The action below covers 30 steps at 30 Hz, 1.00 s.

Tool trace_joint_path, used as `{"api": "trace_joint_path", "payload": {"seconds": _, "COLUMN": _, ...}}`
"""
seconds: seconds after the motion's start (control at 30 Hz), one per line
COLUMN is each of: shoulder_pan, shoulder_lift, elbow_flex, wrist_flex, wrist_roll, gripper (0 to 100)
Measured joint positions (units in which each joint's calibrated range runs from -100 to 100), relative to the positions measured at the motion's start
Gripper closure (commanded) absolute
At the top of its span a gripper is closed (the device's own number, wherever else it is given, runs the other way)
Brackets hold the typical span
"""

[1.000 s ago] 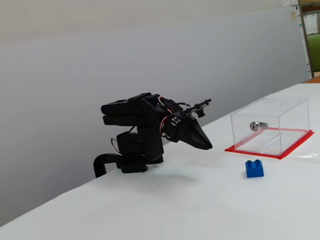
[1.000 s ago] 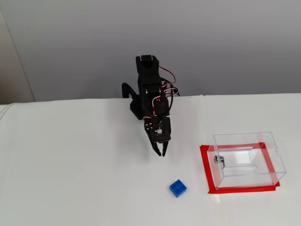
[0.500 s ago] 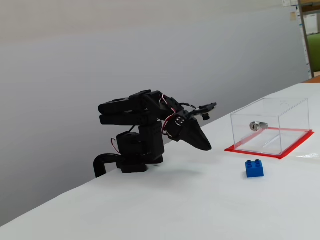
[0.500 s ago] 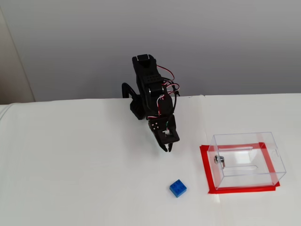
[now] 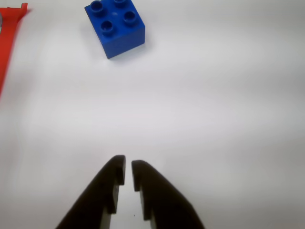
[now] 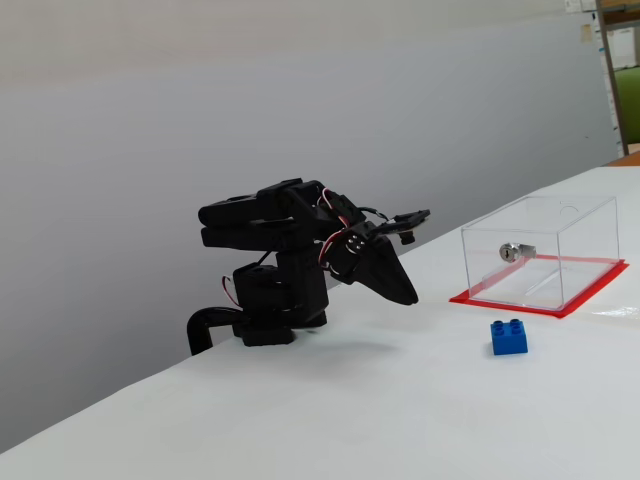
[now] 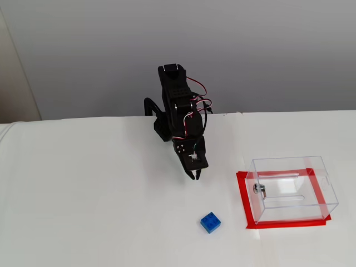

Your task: Pick the blue lego brick and place it into the transparent box

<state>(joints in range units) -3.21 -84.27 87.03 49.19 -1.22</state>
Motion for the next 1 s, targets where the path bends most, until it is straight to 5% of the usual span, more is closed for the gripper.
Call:
{"api": "trace_joint_path", "payload": {"seconds": 0.73, "shoulder_pan": 2.2, "shoulder_lift": 37.1, "elbow_flex": -29.7, "wrist_flex": 0.0, "wrist_roll": 0.1, "gripper": 98}}
{"api": "trace_joint_path", "payload": {"seconds": 1.0, "shoulder_pan": 2.2, "shoulder_lift": 46.9, "elbow_flex": -38.7, "wrist_flex": 0.2, "wrist_roll": 5.0, "gripper": 81}}
